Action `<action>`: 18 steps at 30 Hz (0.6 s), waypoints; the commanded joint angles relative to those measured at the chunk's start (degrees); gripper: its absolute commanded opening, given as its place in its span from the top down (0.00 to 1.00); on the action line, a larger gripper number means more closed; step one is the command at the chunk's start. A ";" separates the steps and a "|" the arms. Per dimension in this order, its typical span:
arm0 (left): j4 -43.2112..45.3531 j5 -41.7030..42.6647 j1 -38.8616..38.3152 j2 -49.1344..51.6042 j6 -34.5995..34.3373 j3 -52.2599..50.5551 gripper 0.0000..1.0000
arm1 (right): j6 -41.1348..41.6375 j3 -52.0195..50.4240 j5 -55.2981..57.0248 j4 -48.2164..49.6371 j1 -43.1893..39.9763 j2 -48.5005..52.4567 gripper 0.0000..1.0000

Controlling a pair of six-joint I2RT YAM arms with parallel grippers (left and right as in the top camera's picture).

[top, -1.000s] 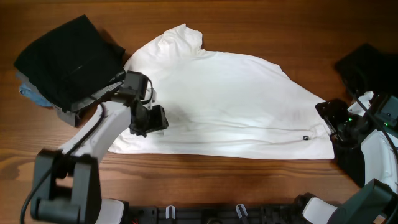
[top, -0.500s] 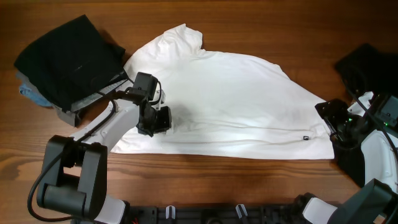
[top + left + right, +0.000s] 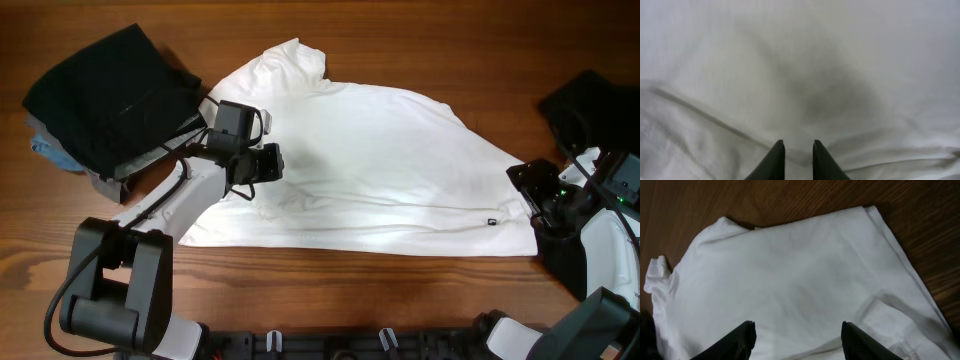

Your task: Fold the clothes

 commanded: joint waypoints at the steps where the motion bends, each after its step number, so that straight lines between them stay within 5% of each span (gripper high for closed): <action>1: -6.97 -1.25 -0.42 -1.33 0.46 1.68 0.96 | -1.11 0.48 0.15 -0.31 -0.07 -0.52 0.41; 9: -27.85 -5.84 -0.02 -7.87 1.75 2.16 0.96 | -1.20 0.48 0.17 -0.20 -0.07 -0.52 0.40; 18: -18.47 -7.54 -0.02 -7.30 1.77 -6.67 0.96 | -1.20 0.48 0.17 -0.24 -0.07 -0.50 0.40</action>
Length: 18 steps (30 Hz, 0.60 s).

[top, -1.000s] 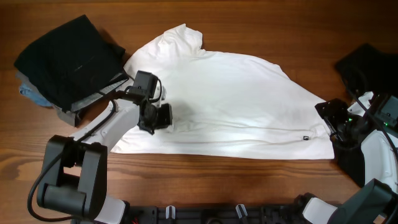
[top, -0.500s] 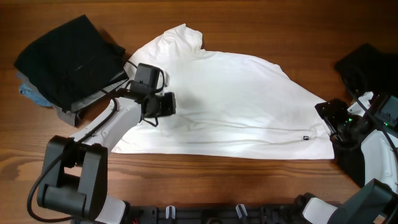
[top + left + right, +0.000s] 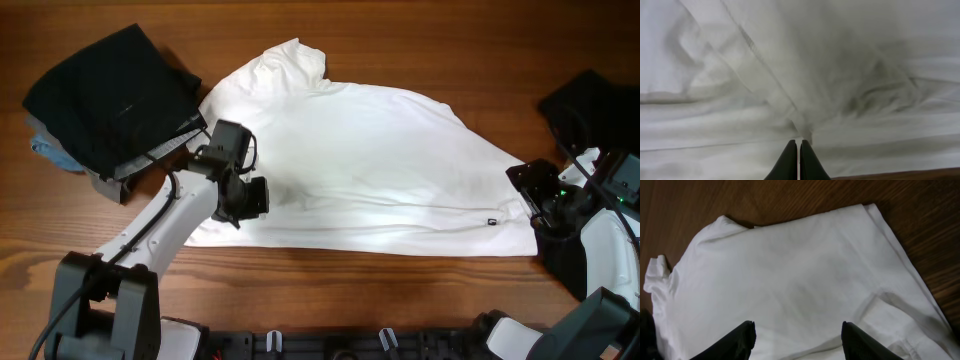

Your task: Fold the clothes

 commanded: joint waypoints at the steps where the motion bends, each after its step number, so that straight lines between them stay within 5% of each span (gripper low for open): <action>1: 4.02 -1.77 0.22 0.02 1.22 -3.65 0.96 | -1.16 0.48 0.15 0.09 -0.07 -0.50 0.40; 18: 19.85 0.17 -0.39 2.34 1.38 -8.63 0.96 | -1.14 0.48 0.15 0.07 -0.07 -0.50 0.40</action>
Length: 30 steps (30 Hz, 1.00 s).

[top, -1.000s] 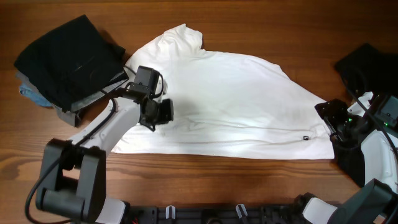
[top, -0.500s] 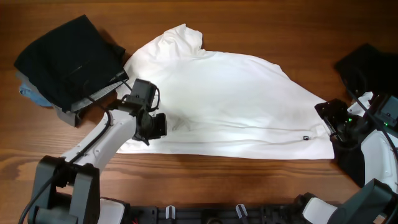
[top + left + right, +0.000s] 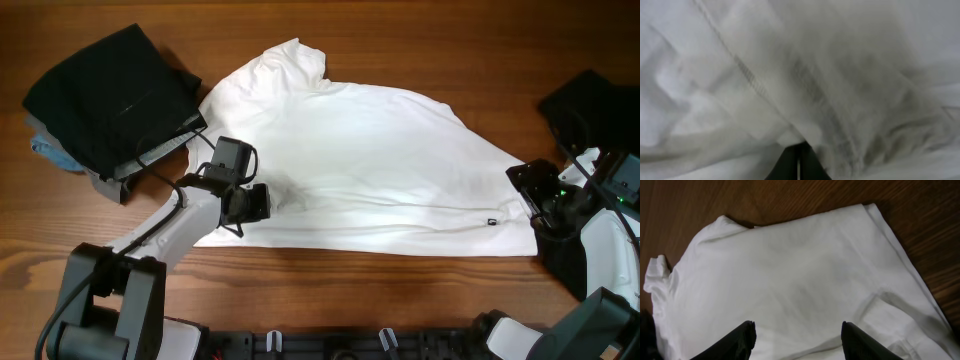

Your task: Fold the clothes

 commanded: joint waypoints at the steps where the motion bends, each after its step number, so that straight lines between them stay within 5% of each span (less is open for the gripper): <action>1: 5.64 3.08 -0.31 1.22 1.16 -0.66 0.96 | -1.16 0.48 0.15 0.09 -0.07 -0.52 0.40; 6: 13.88 9.81 -0.33 1.22 0.66 -0.66 0.96 | -1.14 0.48 0.15 0.04 -0.07 -0.52 0.40; 15: 21.14 10.03 -0.31 1.22 0.52 -0.63 0.95 | -1.16 0.48 0.15 0.07 -0.07 -0.52 0.40; 30: -13.60 6.14 2.56 -10.82 2.23 5.62 0.94 | -1.18 0.48 0.15 -0.09 -0.07 -0.52 0.40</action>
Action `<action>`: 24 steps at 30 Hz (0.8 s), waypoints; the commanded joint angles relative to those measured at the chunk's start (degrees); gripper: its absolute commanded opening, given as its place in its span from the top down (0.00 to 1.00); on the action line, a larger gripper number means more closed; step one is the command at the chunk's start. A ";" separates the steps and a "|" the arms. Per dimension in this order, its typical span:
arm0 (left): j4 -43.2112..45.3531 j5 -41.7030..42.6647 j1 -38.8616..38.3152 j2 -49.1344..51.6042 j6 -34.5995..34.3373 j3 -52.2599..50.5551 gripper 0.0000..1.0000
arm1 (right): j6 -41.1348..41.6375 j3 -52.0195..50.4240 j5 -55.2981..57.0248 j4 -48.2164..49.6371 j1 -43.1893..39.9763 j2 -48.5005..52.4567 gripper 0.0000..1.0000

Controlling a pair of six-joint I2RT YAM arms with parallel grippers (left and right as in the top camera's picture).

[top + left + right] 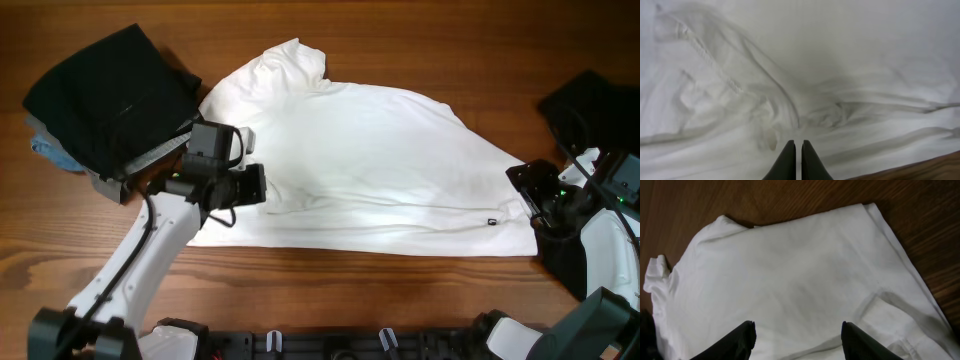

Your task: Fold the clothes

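A white T-shirt (370, 150) lies spread across the wooden table, with creases and a bunched seam along its left part (765, 110). My left gripper (255, 184) hovers over that left part, near the bottom hem. Its jaws (796, 144) are shut, with nothing seen between them. My right gripper (522, 183) sits at the shirt's right end, by the small hem tag. In the right wrist view it (797, 330) is wide open above the cloth (790, 270) and holds nothing.
A pile of dark folded clothes (105, 95) with grey and blue pieces under it lies at the back left, close to my left arm. Another black garment (590, 100) lies at the far right edge. Bare wood (400, 300) runs along the front.
My left gripper was pressed close into the bunched cloth. Now it stands farther from the cloth, still shut, and the wrist has shifted slightly left. The right arm has not moved.
My left gripper was slightly open over the shirt's left-middle. Then it was shut lower down, near the left hem. Then it was shut tight against bunched cloth there. Now it is backed off from the creased cloth. The right gripper stayed open at the right end throughout.
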 commanded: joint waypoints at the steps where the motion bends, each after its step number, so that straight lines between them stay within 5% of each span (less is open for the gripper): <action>1: -4.44 -1.38 -0.04 0.83 0.96 -1.29 0.91 | -1.16 0.48 0.15 0.00 -0.07 -0.52 0.40; 4: -3.89 -1.33 -1.05 1.70 0.98 -3.45 0.66 | -1.18 0.48 0.15 -0.02 -0.07 -0.52 0.40; 6: -2.32 -1.18 -1.99 2.34 1.01 -4.98 0.58 | -1.18 0.48 0.15 -0.02 -0.07 -0.52 0.40; 11: 4.35 -1.20 -2.67 4.92 0.98 -7.69 0.54 | -1.16 0.48 0.15 -0.02 -0.07 -0.52 0.40; 16: 8.68 -1.20 -2.67 9.09 1.01 -8.72 0.61 | -1.18 0.48 0.15 -0.07 -0.07 -0.52 0.40; 21: 12.57 -1.14 -2.67 10.54 0.96 -8.72 0.96 | -1.16 0.48 0.15 -0.02 -0.07 -0.52 0.40; 24: 15.43 0.33 -2.67 10.47 0.96 -8.66 0.96 | -1.18 0.48 0.15 -0.04 -0.07 -0.50 0.40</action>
